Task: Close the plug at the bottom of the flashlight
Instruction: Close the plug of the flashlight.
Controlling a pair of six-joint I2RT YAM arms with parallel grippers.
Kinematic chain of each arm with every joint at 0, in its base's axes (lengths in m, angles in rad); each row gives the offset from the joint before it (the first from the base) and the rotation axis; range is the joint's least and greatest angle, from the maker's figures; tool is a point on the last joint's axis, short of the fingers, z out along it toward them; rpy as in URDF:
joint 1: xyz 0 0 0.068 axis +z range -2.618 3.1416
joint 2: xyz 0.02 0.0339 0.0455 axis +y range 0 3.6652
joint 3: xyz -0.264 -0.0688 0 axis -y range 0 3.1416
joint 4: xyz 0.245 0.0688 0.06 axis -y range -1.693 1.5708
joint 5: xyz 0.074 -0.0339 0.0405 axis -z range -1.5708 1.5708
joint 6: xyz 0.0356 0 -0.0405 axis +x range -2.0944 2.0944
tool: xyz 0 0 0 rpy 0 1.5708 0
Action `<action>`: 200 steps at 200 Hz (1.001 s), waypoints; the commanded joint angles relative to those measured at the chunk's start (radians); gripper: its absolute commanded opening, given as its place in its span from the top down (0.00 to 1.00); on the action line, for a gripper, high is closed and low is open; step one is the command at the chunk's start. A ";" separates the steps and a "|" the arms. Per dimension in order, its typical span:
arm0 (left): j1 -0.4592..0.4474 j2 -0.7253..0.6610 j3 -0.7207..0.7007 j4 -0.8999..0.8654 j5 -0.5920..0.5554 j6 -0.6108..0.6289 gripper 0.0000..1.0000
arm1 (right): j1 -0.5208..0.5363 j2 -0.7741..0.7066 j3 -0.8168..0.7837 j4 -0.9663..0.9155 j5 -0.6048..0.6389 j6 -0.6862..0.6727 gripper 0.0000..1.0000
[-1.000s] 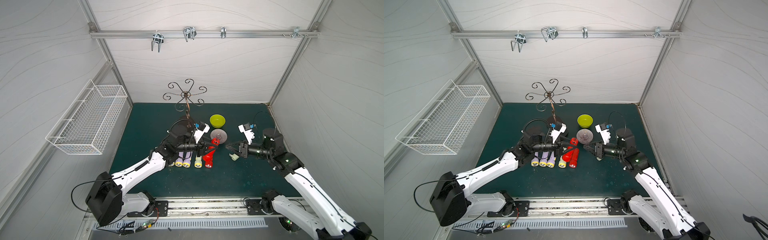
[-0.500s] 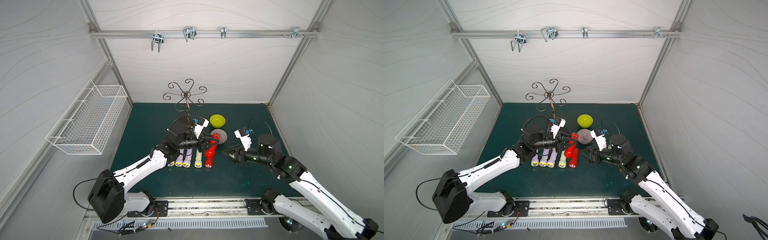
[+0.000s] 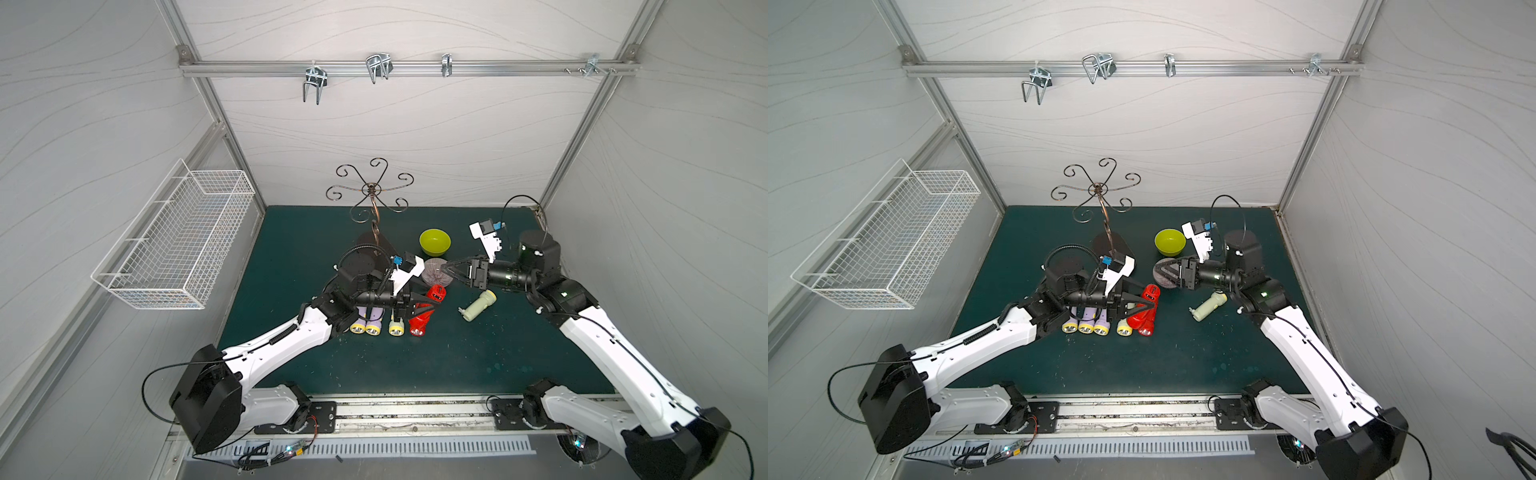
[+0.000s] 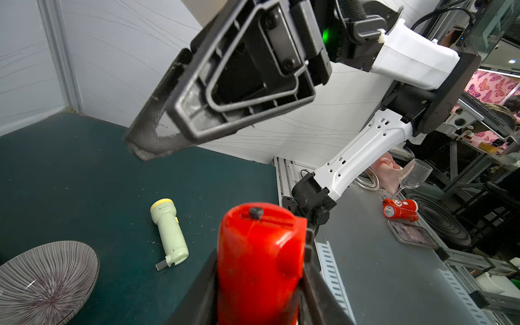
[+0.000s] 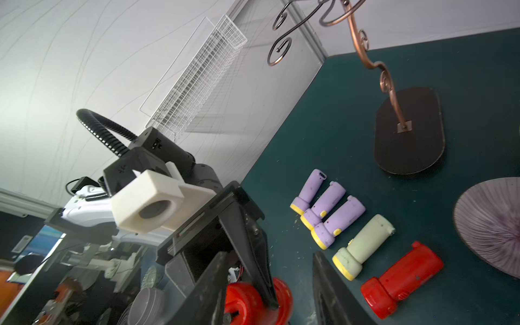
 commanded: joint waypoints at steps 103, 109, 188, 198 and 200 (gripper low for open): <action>0.040 -0.010 -0.004 0.115 0.059 0.014 1.00 | 0.089 -0.044 -0.078 0.024 -0.074 0.016 0.63; 0.040 -0.012 -0.004 0.118 0.062 0.012 1.00 | 0.087 -0.047 -0.081 0.026 -0.077 0.019 0.64; 0.041 -0.036 -0.008 0.130 0.054 -0.008 1.00 | 0.073 -0.068 -0.119 0.032 -0.084 0.031 0.65; 0.041 -0.037 -0.010 0.132 0.054 -0.010 1.00 | 0.071 -0.071 -0.122 0.033 -0.084 0.033 0.66; 0.041 -0.036 -0.010 0.133 0.055 -0.012 1.00 | 0.071 -0.071 -0.123 0.034 -0.084 0.033 0.66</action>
